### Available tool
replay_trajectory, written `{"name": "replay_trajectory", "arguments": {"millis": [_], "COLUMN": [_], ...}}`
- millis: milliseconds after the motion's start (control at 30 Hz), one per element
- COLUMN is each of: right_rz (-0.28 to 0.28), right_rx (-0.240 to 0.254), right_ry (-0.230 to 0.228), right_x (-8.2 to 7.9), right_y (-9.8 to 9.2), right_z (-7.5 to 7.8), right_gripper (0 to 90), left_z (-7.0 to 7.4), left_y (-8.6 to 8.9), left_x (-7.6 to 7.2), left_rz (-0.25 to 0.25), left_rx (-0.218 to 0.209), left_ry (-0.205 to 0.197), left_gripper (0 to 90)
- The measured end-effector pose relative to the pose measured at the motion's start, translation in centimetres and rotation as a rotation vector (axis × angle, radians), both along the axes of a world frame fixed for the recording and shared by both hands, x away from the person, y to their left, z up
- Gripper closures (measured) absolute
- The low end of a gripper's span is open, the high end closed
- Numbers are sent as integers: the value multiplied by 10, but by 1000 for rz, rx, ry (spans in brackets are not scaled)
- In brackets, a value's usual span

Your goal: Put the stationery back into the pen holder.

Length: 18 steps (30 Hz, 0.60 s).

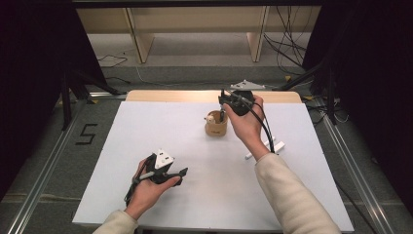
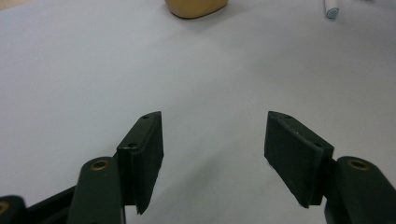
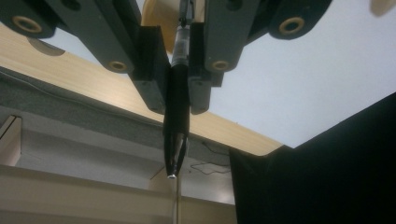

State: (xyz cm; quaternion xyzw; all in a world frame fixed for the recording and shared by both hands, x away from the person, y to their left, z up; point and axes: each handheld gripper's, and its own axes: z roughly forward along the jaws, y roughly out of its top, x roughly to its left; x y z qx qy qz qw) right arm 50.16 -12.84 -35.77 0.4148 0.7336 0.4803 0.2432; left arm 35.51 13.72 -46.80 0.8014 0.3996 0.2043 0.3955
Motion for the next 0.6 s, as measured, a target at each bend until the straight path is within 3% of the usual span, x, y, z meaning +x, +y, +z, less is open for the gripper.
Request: {"name": "replay_trajectory", "arguments": {"millis": [600], "right_rz": [-13], "right_rx": [-4], "right_ry": [-10], "right_x": [5], "right_y": [1], "right_z": [0], "right_gripper": [796], "left_z": [0], "left_y": [0], "left_x": [0], "left_rz": [-1], "left_rx": [0], "left_ry": [0], "left_gripper": [373]}}
